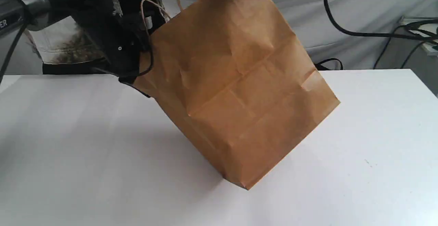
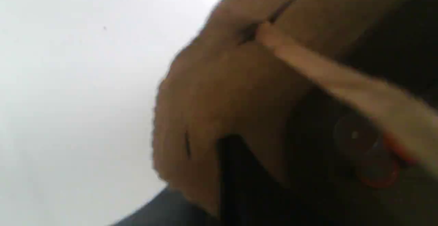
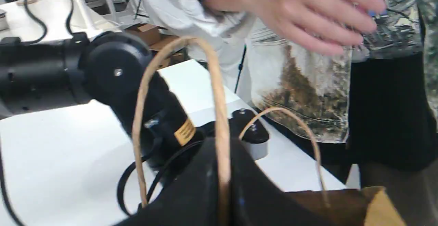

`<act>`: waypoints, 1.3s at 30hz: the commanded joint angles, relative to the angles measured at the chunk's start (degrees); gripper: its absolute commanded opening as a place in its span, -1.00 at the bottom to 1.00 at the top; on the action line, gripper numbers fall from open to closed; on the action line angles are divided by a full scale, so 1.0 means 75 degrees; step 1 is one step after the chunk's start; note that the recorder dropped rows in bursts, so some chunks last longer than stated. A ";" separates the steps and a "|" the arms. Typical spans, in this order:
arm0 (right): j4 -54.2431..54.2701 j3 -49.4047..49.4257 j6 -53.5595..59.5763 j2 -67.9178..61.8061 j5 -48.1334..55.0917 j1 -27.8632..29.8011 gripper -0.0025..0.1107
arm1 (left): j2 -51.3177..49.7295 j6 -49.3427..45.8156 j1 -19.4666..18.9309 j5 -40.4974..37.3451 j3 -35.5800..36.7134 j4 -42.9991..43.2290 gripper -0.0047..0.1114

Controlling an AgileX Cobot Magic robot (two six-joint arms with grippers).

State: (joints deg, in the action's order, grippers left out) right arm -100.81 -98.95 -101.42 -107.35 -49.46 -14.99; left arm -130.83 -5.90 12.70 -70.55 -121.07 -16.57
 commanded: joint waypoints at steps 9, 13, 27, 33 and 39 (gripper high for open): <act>0.0115 0.0881 0.0624 0.0440 -0.1820 0.0016 -0.96 | 0.0637 -0.0217 -0.0006 0.0079 -0.0758 0.0465 -0.92; 0.0115 0.1709 0.1114 0.0727 -0.1118 0.0016 -0.96 | 0.0679 -0.0217 -0.0006 0.0079 -0.0758 0.0566 -0.92; 0.0115 0.3257 0.1994 0.1305 0.0664 0.0016 -0.90 | 0.0710 -0.0247 0.0026 0.0079 -0.0738 0.0486 -0.83; 0.0240 0.3257 0.2139 0.1305 0.0664 0.0016 -0.28 | 0.0722 -0.0247 0.0026 0.0079 -0.0738 0.0452 -0.25; 0.0526 0.3257 0.2661 0.1305 0.0664 0.0016 0.27 | 0.0787 -0.0278 0.0026 0.0079 -0.0829 0.0452 0.18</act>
State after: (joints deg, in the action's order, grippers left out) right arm -98.81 -74.98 -83.39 -98.17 -44.96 -14.99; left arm -126.13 -7.57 12.70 -70.44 -126.76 -12.85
